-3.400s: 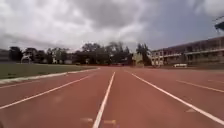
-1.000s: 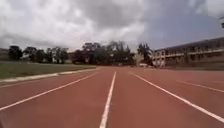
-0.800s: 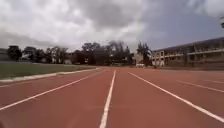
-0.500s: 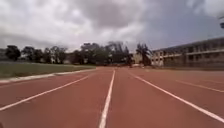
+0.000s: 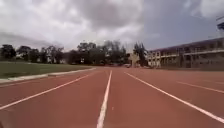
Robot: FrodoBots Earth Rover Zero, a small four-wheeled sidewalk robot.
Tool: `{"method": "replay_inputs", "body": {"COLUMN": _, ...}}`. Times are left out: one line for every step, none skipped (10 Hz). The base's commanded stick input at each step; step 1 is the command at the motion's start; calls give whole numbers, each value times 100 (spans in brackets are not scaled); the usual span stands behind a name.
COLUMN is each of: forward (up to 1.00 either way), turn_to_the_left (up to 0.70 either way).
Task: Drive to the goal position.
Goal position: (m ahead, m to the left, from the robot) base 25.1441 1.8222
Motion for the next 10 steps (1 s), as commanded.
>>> {"method": "replay_inputs", "body": {"forward": 60, "turn_to_the_left": 0}}
{"method": "replay_inputs", "body": {"forward": 60, "turn_to_the_left": 0}}
{"method": "replay_inputs", "body": {"forward": 60, "turn_to_the_left": 0}}
{"method": "replay_inputs", "body": {"forward": 60, "turn_to_the_left": 0}}
{"method": "replay_inputs", "body": {"forward": 60, "turn_to_the_left": 0}}
{"method": "replay_inputs", "body": {"forward": 60, "turn_to_the_left": 0}}
{"method": "replay_inputs", "body": {"forward": 60, "turn_to_the_left": 0}}
{"method": "replay_inputs", "body": {"forward": 60, "turn_to_the_left": 0}}
{"method": "replay_inputs", "body": {"forward": 60, "turn_to_the_left": 0}}
{"method": "replay_inputs", "body": {"forward": 60, "turn_to_the_left": 0}}
